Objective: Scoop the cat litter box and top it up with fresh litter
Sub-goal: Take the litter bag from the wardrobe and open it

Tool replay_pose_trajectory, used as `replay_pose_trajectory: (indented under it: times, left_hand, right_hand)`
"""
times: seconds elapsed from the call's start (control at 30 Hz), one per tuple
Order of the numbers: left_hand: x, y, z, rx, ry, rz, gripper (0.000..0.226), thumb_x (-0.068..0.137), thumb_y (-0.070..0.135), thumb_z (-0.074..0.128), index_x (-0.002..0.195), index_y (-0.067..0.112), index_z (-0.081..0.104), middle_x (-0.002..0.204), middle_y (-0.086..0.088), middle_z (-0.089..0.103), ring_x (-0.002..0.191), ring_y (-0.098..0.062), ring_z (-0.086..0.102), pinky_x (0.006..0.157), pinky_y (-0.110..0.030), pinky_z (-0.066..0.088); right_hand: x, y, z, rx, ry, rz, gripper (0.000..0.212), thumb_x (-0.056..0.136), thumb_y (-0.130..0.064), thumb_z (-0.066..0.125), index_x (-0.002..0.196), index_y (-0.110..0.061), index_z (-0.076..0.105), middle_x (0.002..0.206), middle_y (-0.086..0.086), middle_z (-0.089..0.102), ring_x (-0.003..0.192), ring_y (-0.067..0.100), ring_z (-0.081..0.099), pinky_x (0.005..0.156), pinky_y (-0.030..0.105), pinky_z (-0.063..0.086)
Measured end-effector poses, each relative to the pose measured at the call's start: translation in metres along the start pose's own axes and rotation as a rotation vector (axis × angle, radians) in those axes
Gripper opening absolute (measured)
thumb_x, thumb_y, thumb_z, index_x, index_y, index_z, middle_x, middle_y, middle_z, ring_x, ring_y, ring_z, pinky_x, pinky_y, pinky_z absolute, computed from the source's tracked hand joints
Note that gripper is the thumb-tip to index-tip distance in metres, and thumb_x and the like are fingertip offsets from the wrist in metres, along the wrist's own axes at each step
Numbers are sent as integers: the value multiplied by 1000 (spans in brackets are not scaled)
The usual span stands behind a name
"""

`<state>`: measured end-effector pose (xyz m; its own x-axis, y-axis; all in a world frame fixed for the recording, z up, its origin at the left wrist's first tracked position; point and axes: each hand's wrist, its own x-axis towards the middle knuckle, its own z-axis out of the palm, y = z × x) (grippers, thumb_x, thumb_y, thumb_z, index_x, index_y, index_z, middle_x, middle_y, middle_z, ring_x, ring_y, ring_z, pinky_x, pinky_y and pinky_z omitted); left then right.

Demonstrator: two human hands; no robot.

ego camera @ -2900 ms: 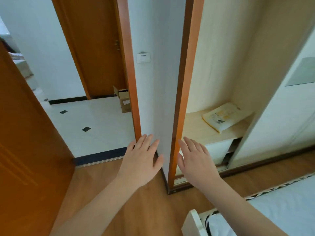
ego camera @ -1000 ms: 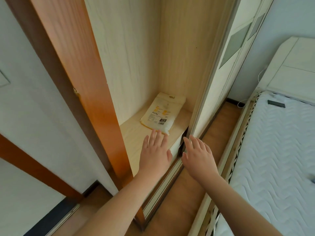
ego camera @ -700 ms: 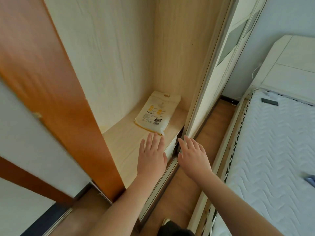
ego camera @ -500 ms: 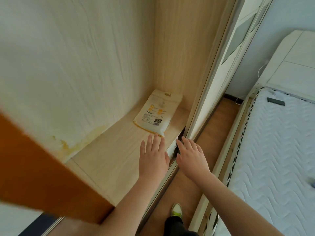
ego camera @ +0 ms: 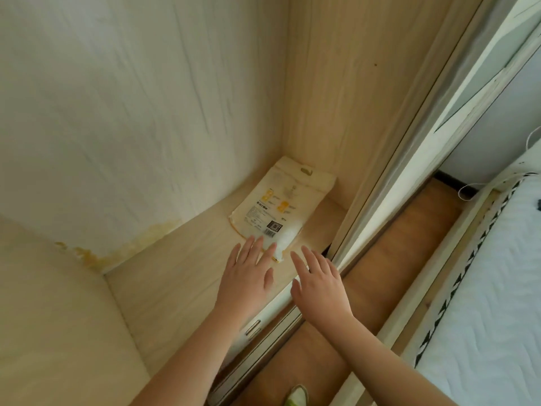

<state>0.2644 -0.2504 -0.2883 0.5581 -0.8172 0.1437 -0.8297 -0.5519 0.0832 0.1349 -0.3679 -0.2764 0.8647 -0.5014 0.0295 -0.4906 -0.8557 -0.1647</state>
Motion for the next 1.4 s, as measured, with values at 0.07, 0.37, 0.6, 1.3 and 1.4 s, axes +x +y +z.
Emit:
replay_pose_trajectory:
  times: [0.07,0.37,0.6,1.3,1.4]
  left_hand:
    - [17,-7,6,32,-45,5,54,91,39,33,141,25,45,147,-6,47,140,-26,37,115,-45,25]
    - [75,-40,39,170,-163,27,59,90,37,47,146,19,39,150,-10,43,142,-29,34,116,-49,12]
    - [119,-55,117,181,-240,108,57,92,40,41,144,17,44,149,-10,44,142,-28,34,117,-47,10]
    - [162,-86,308,89,-123,196,61,97,42,31,152,16,27,151,-11,41,143,-28,31,117,-49,21]
    - [154,-88,303,56,-110,179,61,97,40,33,152,16,27,151,-11,40,142,-28,33,115,-50,26]
  right_hand:
    - [15,9,6,26,-31,-23,58,91,-32,52,146,-21,36,152,8,36,141,27,33,114,44,29]
    - [74,34,51,50,-123,-48,57,93,-30,49,147,-21,35,153,8,34,142,27,30,116,44,22]
    - [125,57,122,4,-99,-1,58,85,-28,63,140,-16,48,145,10,47,135,28,43,111,45,32]
    - [240,80,323,832,-92,654,76,95,-48,47,152,-17,7,145,14,40,128,28,45,99,37,41]
    - [257,80,318,1131,-67,845,60,90,-48,52,140,-21,33,106,4,64,92,22,63,71,31,48]
